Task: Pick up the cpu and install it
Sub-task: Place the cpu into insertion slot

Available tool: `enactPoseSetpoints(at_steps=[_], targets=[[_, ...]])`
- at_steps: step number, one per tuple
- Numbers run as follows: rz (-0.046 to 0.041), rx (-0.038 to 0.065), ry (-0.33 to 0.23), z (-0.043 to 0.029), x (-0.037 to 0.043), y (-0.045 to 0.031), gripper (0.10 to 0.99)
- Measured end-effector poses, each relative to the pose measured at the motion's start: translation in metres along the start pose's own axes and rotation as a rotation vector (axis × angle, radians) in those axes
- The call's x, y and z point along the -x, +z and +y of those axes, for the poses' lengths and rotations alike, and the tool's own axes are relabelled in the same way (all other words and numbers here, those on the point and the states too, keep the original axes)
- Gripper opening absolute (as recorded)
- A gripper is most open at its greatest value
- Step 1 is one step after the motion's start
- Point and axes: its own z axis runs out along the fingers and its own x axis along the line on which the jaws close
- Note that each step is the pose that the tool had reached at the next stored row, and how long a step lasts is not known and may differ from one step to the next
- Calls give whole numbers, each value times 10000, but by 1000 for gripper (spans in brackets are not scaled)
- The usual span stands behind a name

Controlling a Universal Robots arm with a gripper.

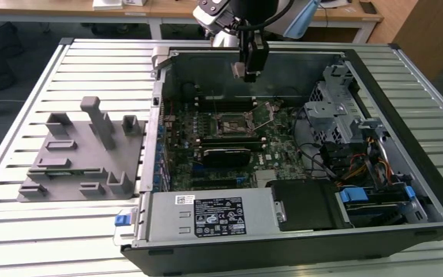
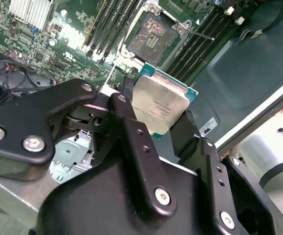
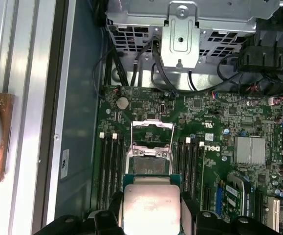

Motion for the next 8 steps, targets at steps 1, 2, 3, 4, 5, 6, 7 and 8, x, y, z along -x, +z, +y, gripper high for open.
enactPoseSetpoints(at_steps=[1, 2, 3, 4, 5, 6, 7, 8], targets=[[0, 0, 2, -1, 0, 2, 545], [1, 1, 5, -1, 0, 4, 545], [2, 2, 9, -1, 0, 8, 545], [3, 2, 15, -1, 0, 11, 545], [1, 3, 26, -2, 1, 16, 545], [-1, 4, 53, -2, 1, 20, 545], [-4, 5, 101, -2, 1, 25, 545], [-10, 9, 184, -3, 1, 31, 545]])
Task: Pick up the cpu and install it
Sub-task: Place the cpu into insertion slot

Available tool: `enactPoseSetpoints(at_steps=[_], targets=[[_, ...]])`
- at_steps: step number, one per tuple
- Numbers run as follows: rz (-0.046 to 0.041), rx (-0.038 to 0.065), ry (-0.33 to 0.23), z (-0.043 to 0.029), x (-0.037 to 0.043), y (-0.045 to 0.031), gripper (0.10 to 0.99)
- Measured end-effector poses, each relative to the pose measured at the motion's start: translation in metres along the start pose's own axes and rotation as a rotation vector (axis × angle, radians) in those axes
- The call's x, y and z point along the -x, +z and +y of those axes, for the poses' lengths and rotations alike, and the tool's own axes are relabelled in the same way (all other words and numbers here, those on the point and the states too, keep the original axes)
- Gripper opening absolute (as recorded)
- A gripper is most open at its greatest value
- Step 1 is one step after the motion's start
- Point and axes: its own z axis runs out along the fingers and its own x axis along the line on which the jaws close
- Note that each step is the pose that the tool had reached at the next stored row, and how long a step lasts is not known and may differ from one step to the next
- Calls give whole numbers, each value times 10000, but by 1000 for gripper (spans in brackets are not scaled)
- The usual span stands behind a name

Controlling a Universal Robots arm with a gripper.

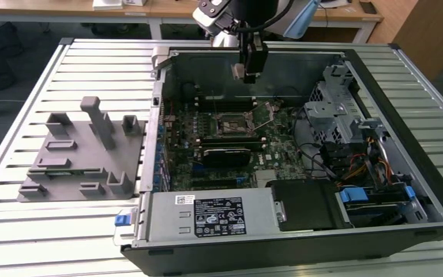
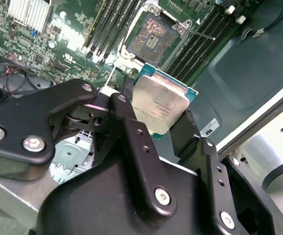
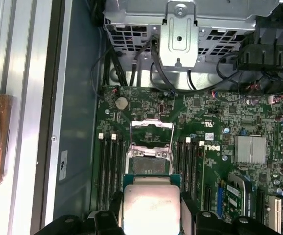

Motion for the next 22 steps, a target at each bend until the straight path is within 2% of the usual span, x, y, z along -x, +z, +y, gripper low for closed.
enactPoseSetpoints(at_steps=[4, 22], targets=[[-26, 17, 426, -1, 1, 22, 545], [-26, 18, 429, -6, 4, 93, 545]])
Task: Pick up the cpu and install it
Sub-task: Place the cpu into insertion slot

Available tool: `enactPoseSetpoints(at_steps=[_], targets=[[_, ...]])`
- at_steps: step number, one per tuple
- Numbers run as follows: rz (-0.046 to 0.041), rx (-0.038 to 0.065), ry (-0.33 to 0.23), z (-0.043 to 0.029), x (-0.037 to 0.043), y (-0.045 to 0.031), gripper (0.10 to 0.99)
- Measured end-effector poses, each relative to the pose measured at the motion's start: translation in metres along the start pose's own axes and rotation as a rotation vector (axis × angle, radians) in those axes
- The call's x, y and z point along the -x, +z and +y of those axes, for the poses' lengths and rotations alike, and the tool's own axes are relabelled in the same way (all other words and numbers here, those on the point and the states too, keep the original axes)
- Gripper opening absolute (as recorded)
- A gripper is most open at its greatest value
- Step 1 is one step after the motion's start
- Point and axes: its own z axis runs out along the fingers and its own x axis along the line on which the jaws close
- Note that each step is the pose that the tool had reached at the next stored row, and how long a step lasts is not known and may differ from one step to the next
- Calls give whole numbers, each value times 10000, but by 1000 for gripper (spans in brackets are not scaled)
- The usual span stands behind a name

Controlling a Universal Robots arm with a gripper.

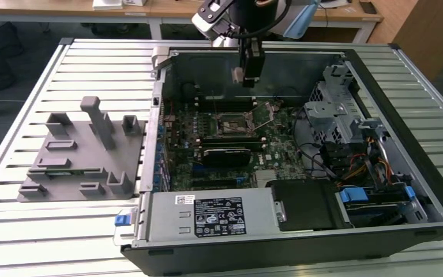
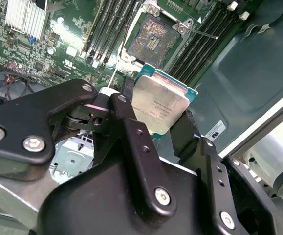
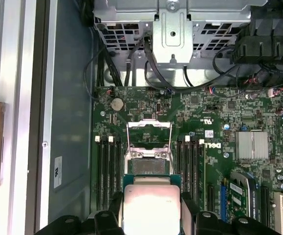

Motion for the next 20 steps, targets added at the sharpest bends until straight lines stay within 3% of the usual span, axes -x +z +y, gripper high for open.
enactPoseSetpoints(at_steps=[20], targets=[[0, 0, 0, -5, 3, 72, 545]])
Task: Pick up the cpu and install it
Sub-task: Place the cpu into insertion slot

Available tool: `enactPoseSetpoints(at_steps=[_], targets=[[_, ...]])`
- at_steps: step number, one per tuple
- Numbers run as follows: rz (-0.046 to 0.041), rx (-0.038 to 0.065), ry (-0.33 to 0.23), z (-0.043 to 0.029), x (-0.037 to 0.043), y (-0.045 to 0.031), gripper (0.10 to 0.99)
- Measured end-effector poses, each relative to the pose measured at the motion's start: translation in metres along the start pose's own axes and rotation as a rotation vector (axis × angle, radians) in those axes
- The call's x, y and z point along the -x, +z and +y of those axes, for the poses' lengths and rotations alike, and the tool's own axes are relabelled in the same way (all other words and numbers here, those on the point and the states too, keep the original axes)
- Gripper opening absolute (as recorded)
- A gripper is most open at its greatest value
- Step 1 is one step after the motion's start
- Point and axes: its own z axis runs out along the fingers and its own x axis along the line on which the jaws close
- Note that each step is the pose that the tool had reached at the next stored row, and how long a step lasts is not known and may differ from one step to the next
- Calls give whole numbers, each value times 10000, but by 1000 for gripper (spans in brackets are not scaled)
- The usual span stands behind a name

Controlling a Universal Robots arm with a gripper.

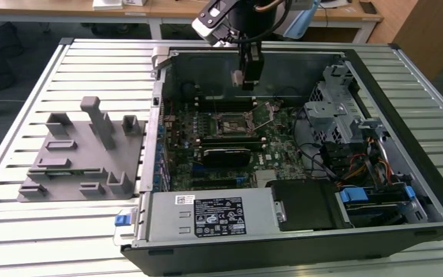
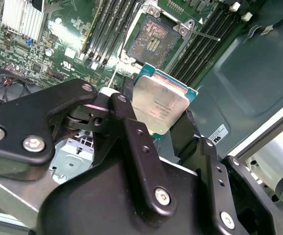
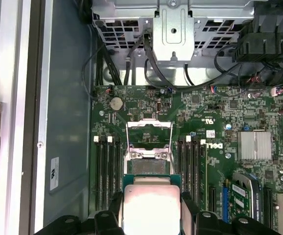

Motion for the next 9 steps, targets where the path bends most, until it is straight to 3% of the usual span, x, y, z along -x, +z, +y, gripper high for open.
enactPoseSetpoints(at_steps=[9], targets=[[-1, 0, -1, -2, 1, 27, 545]])
